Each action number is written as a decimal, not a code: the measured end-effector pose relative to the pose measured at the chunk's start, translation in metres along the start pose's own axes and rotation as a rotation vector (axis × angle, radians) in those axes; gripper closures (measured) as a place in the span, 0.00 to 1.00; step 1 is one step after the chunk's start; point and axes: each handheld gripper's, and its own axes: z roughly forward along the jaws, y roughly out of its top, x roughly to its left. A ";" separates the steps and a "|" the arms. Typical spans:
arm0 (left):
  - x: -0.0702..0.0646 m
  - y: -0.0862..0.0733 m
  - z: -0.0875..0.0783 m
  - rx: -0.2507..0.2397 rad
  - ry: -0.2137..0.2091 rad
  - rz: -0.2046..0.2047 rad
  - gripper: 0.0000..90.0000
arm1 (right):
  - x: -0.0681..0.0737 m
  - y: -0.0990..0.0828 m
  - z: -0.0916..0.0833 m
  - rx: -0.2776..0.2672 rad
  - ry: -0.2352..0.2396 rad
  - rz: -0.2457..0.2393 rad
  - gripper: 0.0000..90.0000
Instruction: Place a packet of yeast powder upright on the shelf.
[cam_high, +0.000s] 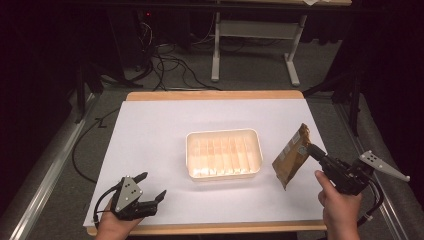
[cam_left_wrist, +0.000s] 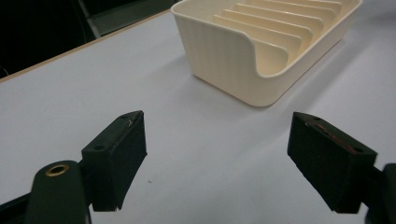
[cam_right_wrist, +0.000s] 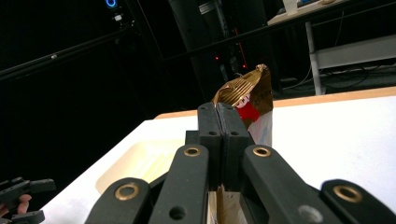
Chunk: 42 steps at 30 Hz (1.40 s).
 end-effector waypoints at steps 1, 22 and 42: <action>0.000 0.000 0.000 0.000 0.000 -0.002 0.22 | 0.000 0.000 0.000 -0.004 0.000 -0.001 1.00; 0.003 -0.001 -0.003 -0.005 0.008 -0.015 0.22 | 0.019 0.019 0.006 -0.057 0.031 -0.029 1.00; 0.003 0.000 -0.004 -0.008 0.006 -0.008 0.22 | 0.064 0.036 0.040 -0.071 0.094 -0.056 1.00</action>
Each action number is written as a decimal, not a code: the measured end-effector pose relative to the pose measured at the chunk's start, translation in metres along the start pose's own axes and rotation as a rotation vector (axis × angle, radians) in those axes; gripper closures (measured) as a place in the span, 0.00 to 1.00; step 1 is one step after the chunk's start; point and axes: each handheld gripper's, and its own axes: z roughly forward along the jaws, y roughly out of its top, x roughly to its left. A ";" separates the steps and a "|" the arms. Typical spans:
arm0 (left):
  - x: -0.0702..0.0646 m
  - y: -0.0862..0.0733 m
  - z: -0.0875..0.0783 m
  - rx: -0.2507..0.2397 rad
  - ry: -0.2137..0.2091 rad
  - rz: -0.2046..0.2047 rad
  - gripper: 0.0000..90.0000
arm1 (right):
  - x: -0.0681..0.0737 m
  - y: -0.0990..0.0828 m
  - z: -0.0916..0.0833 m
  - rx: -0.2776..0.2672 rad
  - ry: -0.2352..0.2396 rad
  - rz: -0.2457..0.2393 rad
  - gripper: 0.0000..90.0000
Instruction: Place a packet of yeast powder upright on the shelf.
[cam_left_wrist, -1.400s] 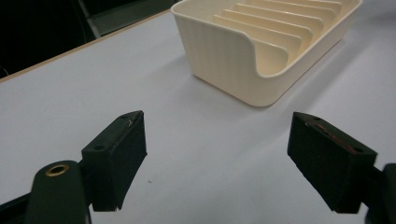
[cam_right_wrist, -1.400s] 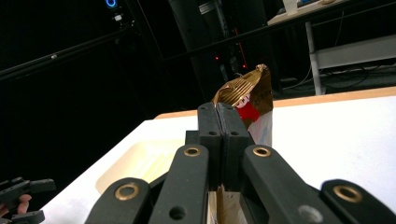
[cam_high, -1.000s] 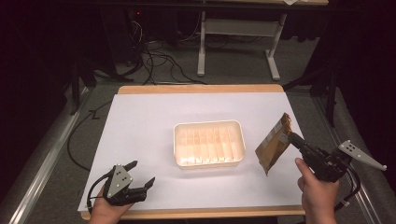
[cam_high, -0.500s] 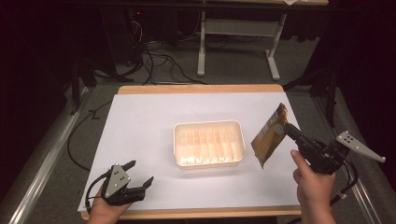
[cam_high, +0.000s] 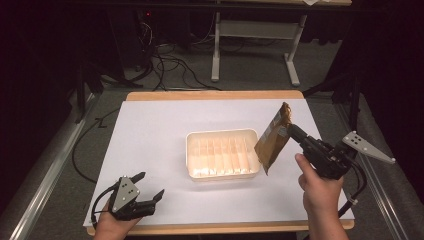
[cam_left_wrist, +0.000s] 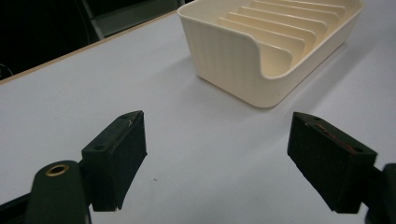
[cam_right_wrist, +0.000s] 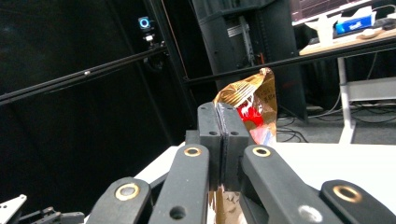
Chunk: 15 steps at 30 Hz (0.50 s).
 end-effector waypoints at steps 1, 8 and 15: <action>0.000 0.000 0.000 0.000 0.000 0.001 0.22 | 0.002 -0.001 0.002 0.000 0.003 0.001 1.00; 0.001 0.000 -0.001 -0.003 0.001 0.000 0.22 | 0.013 -0.008 0.019 0.011 0.023 0.006 1.00; 0.002 0.000 -0.002 -0.006 0.001 0.000 0.22 | 0.024 -0.016 0.038 0.025 0.047 0.004 1.00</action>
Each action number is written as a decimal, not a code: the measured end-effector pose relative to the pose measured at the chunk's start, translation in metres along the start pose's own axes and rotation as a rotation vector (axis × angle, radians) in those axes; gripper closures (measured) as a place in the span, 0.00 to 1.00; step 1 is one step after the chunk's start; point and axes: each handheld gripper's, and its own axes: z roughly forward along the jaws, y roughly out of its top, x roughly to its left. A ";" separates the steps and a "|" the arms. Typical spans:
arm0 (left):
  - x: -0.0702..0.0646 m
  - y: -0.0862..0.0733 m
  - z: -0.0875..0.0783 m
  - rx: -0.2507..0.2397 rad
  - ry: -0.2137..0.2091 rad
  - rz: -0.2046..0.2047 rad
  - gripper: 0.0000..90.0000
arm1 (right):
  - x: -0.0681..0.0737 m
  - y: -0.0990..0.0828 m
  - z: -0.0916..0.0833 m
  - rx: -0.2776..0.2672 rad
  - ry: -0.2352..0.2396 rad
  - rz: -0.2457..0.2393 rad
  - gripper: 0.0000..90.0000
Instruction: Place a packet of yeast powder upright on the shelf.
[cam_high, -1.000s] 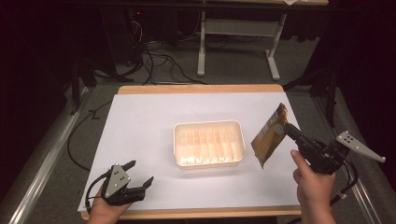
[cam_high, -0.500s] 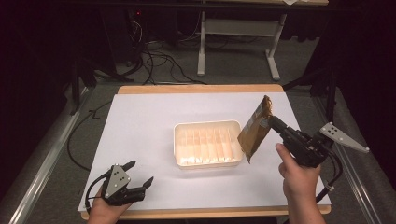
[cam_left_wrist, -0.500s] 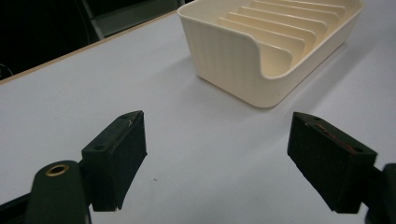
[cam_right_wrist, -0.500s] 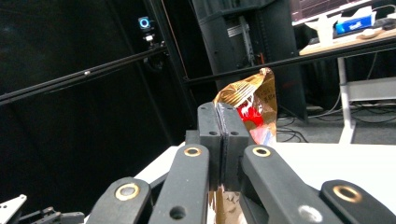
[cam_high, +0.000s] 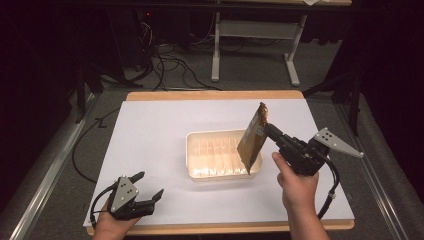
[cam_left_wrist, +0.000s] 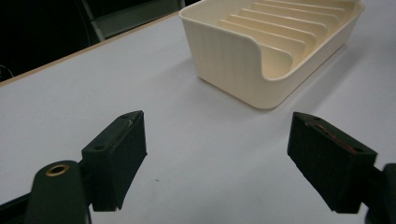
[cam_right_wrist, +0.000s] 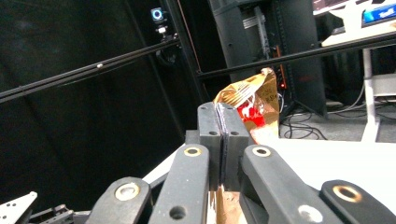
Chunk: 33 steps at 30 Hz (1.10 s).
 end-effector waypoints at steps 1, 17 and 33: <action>0.000 0.000 0.000 0.000 0.000 0.000 0.22 | 0.002 -0.001 0.003 0.003 0.004 0.003 1.00; 0.001 0.000 -0.001 -0.003 -0.001 -0.003 0.22 | 0.024 -0.013 0.042 0.028 0.040 -0.002 1.00; 0.001 0.000 -0.002 -0.009 -0.008 -0.013 0.22 | 0.031 -0.021 0.071 0.039 0.046 0.003 1.00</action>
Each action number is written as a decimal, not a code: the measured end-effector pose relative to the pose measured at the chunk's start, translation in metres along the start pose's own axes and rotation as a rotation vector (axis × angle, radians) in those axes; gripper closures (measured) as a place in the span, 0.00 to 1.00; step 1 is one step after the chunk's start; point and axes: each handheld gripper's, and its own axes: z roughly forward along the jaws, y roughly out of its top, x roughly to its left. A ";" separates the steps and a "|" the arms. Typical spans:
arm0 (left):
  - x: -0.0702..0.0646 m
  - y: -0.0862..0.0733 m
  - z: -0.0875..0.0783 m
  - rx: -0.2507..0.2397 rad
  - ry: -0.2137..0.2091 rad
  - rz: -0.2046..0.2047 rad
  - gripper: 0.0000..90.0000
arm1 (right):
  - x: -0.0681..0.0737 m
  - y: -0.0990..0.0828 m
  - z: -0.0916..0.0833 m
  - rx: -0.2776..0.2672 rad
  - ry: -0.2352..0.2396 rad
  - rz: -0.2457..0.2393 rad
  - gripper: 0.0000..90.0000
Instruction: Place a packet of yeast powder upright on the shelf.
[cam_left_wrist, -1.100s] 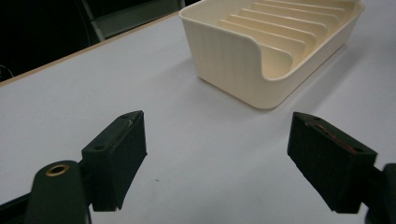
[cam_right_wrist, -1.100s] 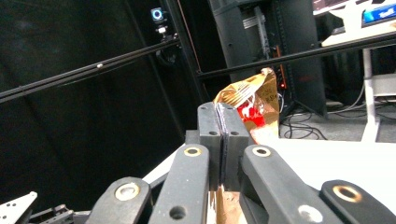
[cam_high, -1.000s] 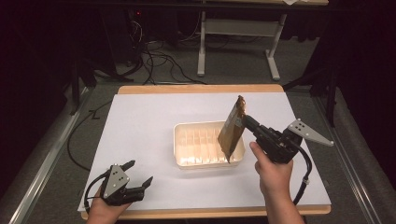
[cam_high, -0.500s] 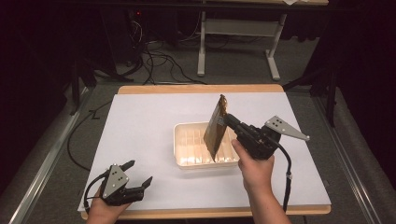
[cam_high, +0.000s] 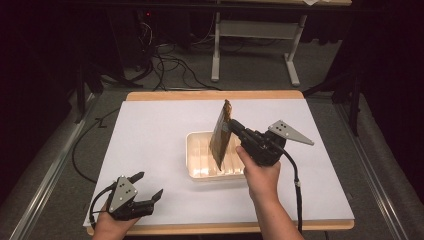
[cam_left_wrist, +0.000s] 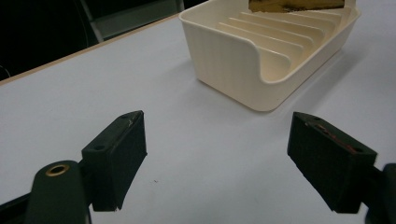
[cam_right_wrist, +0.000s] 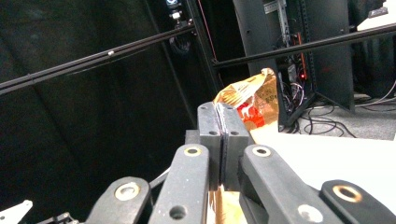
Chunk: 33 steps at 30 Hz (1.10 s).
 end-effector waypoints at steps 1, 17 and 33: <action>0.000 0.000 0.000 0.000 0.000 0.000 0.22 | 0.000 0.000 0.001 -0.001 0.000 0.002 1.00; 0.000 0.000 -0.001 -0.005 0.001 -0.011 0.22 | 0.004 -0.009 0.029 0.014 0.001 0.003 1.00; 0.000 -0.001 0.000 -0.003 -0.006 -0.011 0.22 | 0.005 -0.017 0.045 0.018 -0.019 0.011 1.00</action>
